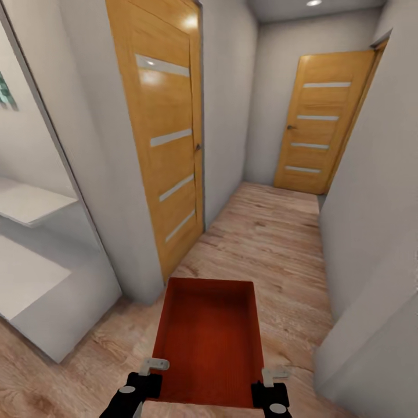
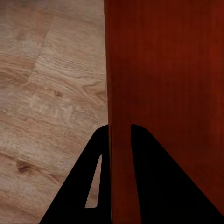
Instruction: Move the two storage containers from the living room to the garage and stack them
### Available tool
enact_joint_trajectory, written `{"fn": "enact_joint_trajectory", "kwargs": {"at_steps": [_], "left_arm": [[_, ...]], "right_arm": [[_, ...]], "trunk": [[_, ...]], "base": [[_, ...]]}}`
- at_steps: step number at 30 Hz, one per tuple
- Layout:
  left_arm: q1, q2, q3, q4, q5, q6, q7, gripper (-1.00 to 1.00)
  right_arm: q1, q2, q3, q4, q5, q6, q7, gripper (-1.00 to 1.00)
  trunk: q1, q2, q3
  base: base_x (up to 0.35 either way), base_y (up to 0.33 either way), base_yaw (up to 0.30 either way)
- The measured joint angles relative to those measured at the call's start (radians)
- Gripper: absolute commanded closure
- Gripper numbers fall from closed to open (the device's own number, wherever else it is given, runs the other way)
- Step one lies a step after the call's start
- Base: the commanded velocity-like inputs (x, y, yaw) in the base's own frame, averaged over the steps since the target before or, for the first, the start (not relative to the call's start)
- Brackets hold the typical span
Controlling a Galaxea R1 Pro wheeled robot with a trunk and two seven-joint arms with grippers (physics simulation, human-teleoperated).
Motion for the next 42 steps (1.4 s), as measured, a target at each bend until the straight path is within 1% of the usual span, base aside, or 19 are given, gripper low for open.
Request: {"fn": "enact_joint_trajectory", "kwargs": {"at_steps": [20,42], "left_arm": [[0.0,0.0,-0.001,0.001,0.0,0.0,0.0,1.0],[0.0,0.0,-0.001,0.001,0.0,0.0,0.0,1.0]], "right_arm": [[0.001,0.0,0.001,0.0,-0.001,0.0,0.0,1.0],[0.001,0.0,0.001,0.0,-0.001,0.0,0.0,1.0]], "trunk": [[0.0,0.0,0.0],[0.0,0.0,0.0]], "base": [[0.322,0.0,-0.278],[0.322,0.0,-0.011]]}}
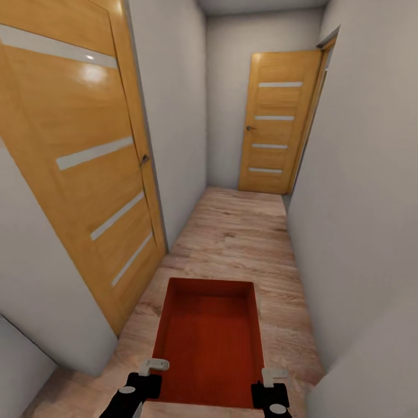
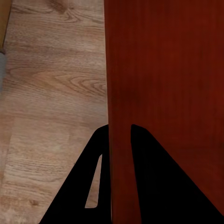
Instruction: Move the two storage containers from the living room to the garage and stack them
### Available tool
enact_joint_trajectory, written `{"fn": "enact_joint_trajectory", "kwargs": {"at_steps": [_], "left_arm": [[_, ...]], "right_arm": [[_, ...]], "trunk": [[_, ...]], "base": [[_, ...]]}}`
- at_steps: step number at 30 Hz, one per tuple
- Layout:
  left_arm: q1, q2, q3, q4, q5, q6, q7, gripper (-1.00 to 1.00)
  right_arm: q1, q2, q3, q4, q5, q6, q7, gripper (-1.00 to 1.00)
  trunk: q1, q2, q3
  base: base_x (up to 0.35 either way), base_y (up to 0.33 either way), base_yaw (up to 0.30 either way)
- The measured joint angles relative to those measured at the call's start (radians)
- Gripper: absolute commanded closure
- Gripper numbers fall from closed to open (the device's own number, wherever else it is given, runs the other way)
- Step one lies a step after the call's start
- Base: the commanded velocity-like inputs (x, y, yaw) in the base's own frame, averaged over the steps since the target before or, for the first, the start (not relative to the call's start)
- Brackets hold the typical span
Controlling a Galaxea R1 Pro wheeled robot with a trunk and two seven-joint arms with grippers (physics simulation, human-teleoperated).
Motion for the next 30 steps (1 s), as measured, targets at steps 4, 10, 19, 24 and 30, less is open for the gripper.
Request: {"fn": "enact_joint_trajectory", "kwargs": {"at_steps": [4,10,19,24,30], "left_arm": [[0.0,0.0,0.001,-0.001,0.0,0.0,0.0,1.0],[0.0,0.0,0.0,0.001,0.0,0.0,0.0,1.0],[0.0,0.0,0.0,0.0,0.0,0.0,0.0,1.0],[0.0,0.0,0.0,0.0,0.0,0.0,0.0,1.0],[0.0,0.0,-0.004,0.002,0.002,0.0,0.0,1.0]], "right_arm": [[-0.001,0.0,0.0,0.0,0.0,0.0,0.0,1.0],[0.001,0.0,0.0,0.0,0.0,0.0,0.0,1.0],[0.0,0.0,0.0,0.0,0.0,0.0,0.0,1.0],[0.0,0.0,0.0,0.0,0.0,0.0,0.0,1.0],[0.002,-0.002,-0.001,0.0,0.0,0.0,0.003,1.0]], "trunk": [[0.0,0.0,0.0],[0.0,0.0,0.0],[0.0,0.0,0.0],[0.0,0.0,0.0],[0.0,0.0,0.0]], "base": [[0.322,0.0,0.0],[0.322,0.0,0.0],[0.322,0.0,0.0],[0.322,0.0,0.0],[0.322,0.0,0.0]]}}
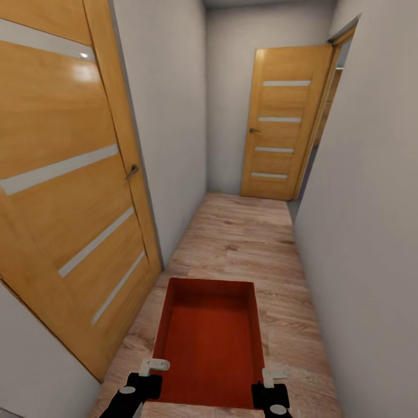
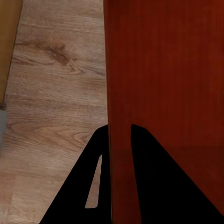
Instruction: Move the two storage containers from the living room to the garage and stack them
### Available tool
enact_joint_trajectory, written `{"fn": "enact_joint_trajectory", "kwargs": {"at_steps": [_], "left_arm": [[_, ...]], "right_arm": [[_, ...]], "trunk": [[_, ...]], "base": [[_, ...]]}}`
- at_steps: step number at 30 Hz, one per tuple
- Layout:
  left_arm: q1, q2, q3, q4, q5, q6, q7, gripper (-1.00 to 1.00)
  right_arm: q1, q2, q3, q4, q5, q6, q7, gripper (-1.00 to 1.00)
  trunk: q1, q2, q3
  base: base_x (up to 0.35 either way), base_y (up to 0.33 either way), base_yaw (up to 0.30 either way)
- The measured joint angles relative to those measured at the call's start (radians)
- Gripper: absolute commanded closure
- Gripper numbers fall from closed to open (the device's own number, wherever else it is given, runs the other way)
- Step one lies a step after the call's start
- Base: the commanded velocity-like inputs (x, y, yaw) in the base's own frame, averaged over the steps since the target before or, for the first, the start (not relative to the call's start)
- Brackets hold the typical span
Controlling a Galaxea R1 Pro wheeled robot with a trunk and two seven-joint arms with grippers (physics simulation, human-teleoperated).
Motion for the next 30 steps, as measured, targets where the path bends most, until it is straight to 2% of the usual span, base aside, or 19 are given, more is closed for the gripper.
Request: {"fn": "enact_joint_trajectory", "kwargs": {"at_steps": [30], "left_arm": [[0.0,0.0,-0.005,0.006,0.001,0.0,0.0,1.0]], "right_arm": [[0.005,-0.001,-0.001,0.0,-0.002,0.0,0.002,1.0]], "trunk": [[0.0,0.0,0.0]], "base": [[0.322,0.0,0.0]]}}
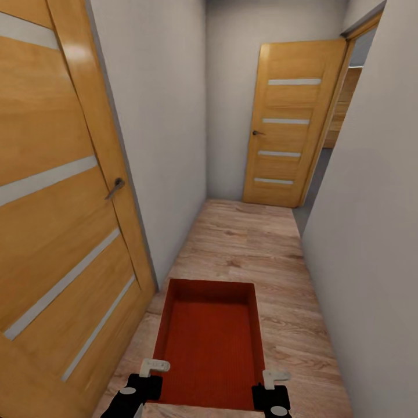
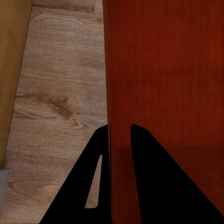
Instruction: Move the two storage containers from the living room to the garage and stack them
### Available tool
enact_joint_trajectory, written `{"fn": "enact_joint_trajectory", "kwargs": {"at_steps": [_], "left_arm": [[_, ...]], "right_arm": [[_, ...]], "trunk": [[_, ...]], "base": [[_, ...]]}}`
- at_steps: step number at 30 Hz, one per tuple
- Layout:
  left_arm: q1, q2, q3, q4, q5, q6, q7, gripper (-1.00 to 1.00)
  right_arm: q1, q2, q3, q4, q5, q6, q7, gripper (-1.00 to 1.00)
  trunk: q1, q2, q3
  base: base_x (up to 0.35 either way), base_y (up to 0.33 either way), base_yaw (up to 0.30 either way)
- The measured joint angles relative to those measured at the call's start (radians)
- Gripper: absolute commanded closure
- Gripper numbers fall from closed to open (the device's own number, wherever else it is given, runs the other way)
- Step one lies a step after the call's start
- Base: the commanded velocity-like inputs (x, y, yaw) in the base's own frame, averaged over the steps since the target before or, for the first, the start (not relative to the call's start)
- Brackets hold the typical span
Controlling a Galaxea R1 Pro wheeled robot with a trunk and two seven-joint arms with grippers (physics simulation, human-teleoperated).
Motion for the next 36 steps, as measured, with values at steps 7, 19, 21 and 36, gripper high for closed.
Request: {"fn": "enact_joint_trajectory", "kwargs": {"at_steps": [7,19,21,36], "left_arm": [[0.0,0.0,0.012,-0.013,-0.004,0.0,-0.001,1.0],[0.0,0.0,0.005,0.0,-0.002,0.0,-0.001,1.0],[0.0,0.0,0.006,-0.003,-0.003,0.0,-0.001,1.0],[0.0,0.0,0.008,-0.007,-0.003,0.0,-0.001,1.0]], "right_arm": [[-0.011,0.004,0.003,-0.001,0.003,0.0,-0.005,1.0],[0.0,0.003,0.001,0.002,0.001,0.0,-0.005,1.0],[-0.003,0.003,0.002,0.0,0.001,0.0,-0.005,1.0],[-0.005,0.003,0.003,0.0,0.001,0.0,-0.004,1.0]], "trunk": [[0.0,0.0,0.0],[0.0,0.0,0.0],[0.0,0.0,0.0],[0.0,0.0,0.0]], "base": [[0.322,0.0,-0.198],[0.322,0.0,-0.173],[0.322,0.0,-0.005],[0.322,0.0,0.0]]}}
